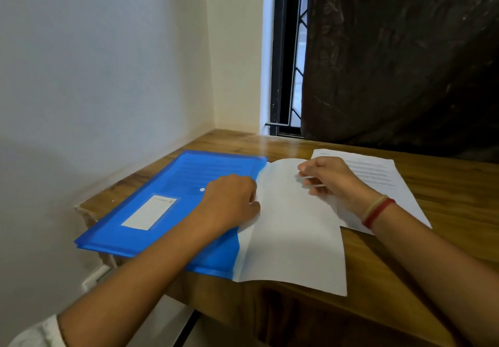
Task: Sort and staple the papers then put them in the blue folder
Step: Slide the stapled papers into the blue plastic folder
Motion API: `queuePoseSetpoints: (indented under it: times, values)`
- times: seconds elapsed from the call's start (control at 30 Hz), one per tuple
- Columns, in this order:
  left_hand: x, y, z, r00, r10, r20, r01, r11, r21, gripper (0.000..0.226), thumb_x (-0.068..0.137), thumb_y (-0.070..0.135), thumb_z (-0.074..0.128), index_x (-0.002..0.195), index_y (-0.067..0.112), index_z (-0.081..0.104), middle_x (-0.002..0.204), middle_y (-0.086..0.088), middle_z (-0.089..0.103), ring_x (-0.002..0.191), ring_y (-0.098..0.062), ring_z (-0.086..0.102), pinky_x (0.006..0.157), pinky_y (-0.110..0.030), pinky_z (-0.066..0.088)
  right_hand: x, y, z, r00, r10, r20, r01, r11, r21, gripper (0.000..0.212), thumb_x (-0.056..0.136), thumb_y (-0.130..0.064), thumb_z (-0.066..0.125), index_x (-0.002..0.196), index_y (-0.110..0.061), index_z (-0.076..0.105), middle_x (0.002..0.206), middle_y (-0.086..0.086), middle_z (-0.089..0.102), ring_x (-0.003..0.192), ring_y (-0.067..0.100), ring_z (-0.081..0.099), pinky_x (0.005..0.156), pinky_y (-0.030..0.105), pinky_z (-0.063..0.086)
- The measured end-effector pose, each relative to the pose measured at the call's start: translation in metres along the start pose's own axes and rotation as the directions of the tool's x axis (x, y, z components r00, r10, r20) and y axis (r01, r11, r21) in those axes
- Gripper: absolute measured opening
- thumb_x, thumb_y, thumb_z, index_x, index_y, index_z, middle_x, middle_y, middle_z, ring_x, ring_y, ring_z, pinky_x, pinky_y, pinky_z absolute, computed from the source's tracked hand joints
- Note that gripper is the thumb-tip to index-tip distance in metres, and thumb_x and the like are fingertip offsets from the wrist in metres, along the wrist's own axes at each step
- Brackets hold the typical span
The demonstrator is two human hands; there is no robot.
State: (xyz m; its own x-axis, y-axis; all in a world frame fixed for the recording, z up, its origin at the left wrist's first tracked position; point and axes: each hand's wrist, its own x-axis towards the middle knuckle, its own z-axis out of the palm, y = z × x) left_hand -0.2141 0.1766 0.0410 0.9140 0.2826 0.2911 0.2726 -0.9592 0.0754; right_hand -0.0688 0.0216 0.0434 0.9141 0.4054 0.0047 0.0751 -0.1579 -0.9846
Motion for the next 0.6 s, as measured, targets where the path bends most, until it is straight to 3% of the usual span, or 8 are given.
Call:
queuePoseSetpoints:
  times: [0.07,0.17,0.27,0.4,0.53,0.6]
  values:
    - [0.015,0.009,-0.011,0.998,0.047,-0.029,-0.046,0.998,0.044,0.021,0.090,0.040,0.054,0.099,0.023,0.064,0.103,0.003,0.063,0.100,-0.022,0.058,0.074,-0.029,0.039,0.001,0.007,-0.031,0.989,-0.113,-0.100,0.091,0.976,-0.198,0.008,0.095,-0.015,0.060,0.095,-0.014,0.068,0.100,0.006,0.066,0.089,0.019,0.062,0.064,0.021,0.048]
    - [0.049,0.029,-0.019,0.993,0.094,-0.068,-0.094,0.996,0.002,0.014,0.086,0.036,0.059,0.086,0.023,0.065,0.098,0.004,0.066,0.096,-0.021,0.060,0.073,-0.028,0.043,0.001,0.030,-0.072,0.942,-0.276,-0.191,0.148,0.852,-0.502,0.009,0.096,-0.018,0.059,0.091,-0.021,0.066,0.097,0.000,0.066,0.094,0.019,0.061,0.077,0.025,0.049]
    - [0.095,0.057,-0.015,0.992,0.104,-0.065,-0.110,0.988,-0.105,0.017,0.085,0.032,0.060,0.082,0.017,0.065,0.092,-0.002,0.067,0.088,-0.023,0.060,0.072,-0.028,0.044,-0.001,0.054,-0.097,0.920,-0.321,-0.225,0.111,0.764,-0.636,0.007,0.096,-0.023,0.058,0.095,-0.021,0.064,0.095,-0.004,0.063,0.087,0.013,0.059,0.071,0.024,0.051]
    - [0.163,0.085,0.009,0.999,-0.013,0.043,0.030,0.908,-0.418,0.021,0.086,0.023,0.062,0.094,0.005,0.068,0.093,-0.011,0.065,0.079,-0.020,0.057,0.063,-0.028,0.046,0.010,0.062,-0.113,0.923,-0.303,-0.237,0.027,0.665,-0.746,0.017,0.096,-0.027,0.058,0.107,-0.017,0.065,0.109,0.000,0.062,0.088,0.012,0.057,0.074,0.023,0.047]
    - [0.215,0.095,0.040,0.960,-0.129,0.249,0.256,0.764,-0.592,0.009,0.082,0.012,0.063,0.089,0.009,0.058,0.091,-0.010,0.062,0.089,-0.023,0.060,0.082,-0.031,0.052,0.016,0.068,-0.120,0.924,-0.321,-0.209,0.006,0.557,-0.830,0.021,0.096,-0.026,0.055,0.113,-0.016,0.064,0.114,0.003,0.062,0.095,0.017,0.058,0.078,0.024,0.046]
    - [0.235,0.096,0.060,0.929,-0.193,0.316,0.345,0.761,-0.549,0.028,0.077,0.019,0.065,0.102,0.007,0.061,0.100,-0.010,0.062,0.094,-0.023,0.061,0.090,-0.031,0.049,0.020,0.070,-0.122,0.920,-0.339,-0.197,0.008,0.519,-0.855,0.021,0.097,-0.027,0.053,0.113,-0.018,0.063,0.114,0.002,0.062,0.096,0.017,0.057,0.078,0.024,0.045]
